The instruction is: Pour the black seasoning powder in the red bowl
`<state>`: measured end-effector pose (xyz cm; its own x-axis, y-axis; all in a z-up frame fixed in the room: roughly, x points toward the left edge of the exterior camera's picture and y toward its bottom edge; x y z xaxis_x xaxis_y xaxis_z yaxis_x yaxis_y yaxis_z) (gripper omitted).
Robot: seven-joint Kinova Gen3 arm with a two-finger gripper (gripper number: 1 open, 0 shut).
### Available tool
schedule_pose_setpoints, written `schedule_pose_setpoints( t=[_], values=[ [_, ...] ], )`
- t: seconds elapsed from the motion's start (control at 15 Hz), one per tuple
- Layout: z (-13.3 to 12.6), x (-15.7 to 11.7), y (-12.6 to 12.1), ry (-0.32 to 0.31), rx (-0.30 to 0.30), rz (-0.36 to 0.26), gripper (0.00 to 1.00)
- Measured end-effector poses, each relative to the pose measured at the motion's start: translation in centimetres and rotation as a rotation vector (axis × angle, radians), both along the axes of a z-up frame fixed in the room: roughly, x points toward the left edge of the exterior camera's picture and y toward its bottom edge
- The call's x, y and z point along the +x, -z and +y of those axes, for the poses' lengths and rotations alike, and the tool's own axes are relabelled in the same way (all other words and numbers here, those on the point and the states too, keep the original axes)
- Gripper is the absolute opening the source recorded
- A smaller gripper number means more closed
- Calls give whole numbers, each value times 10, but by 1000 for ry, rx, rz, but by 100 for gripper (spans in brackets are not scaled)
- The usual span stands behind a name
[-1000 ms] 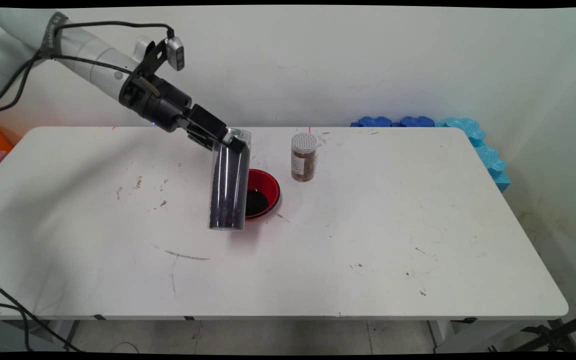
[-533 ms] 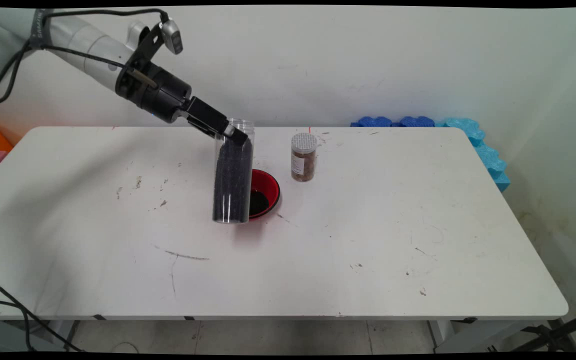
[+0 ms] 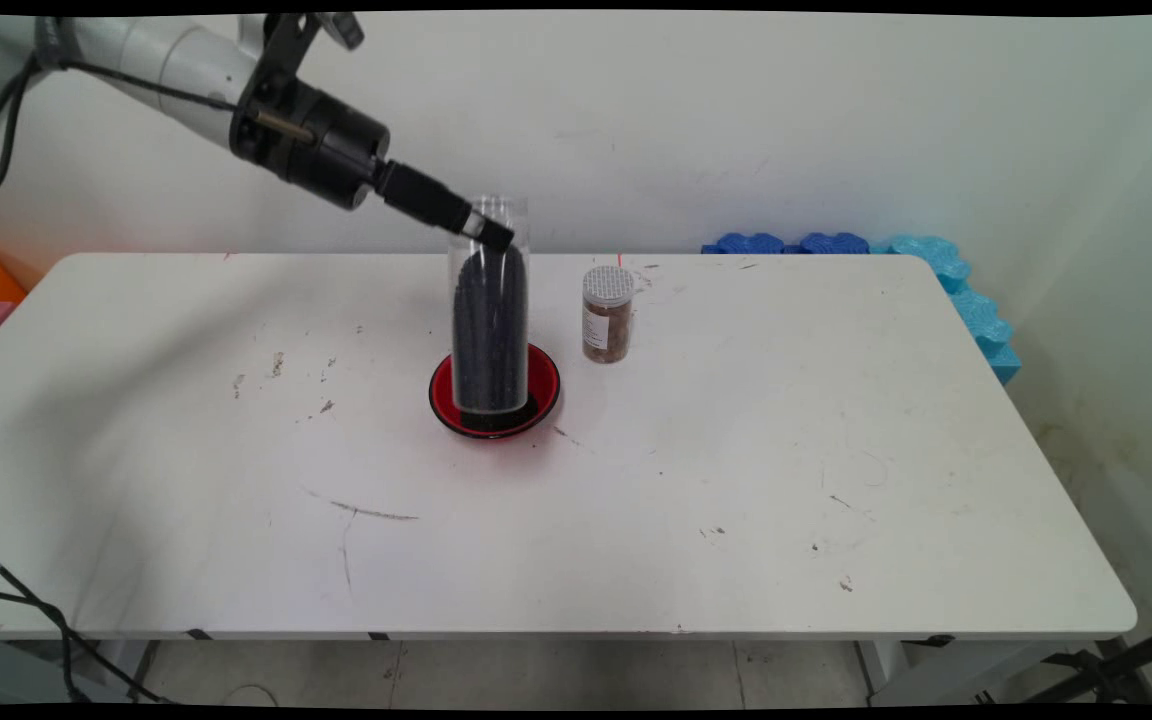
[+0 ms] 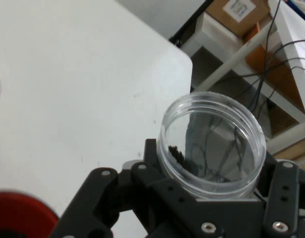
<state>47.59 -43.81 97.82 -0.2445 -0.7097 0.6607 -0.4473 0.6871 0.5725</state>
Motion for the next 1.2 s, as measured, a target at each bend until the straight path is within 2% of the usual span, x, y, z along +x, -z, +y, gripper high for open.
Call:
schedule_pose_setpoints(
  t=[0.33,0.67,0.93,1.2],
  values=[
    [6,-15,-30,20,-143,29,0],
    [17,-30,-49,43,-211,64,0],
    [29,-38,-55,103,-324,65,0],
    [38,-44,-55,187,-464,27,0]
  ],
)
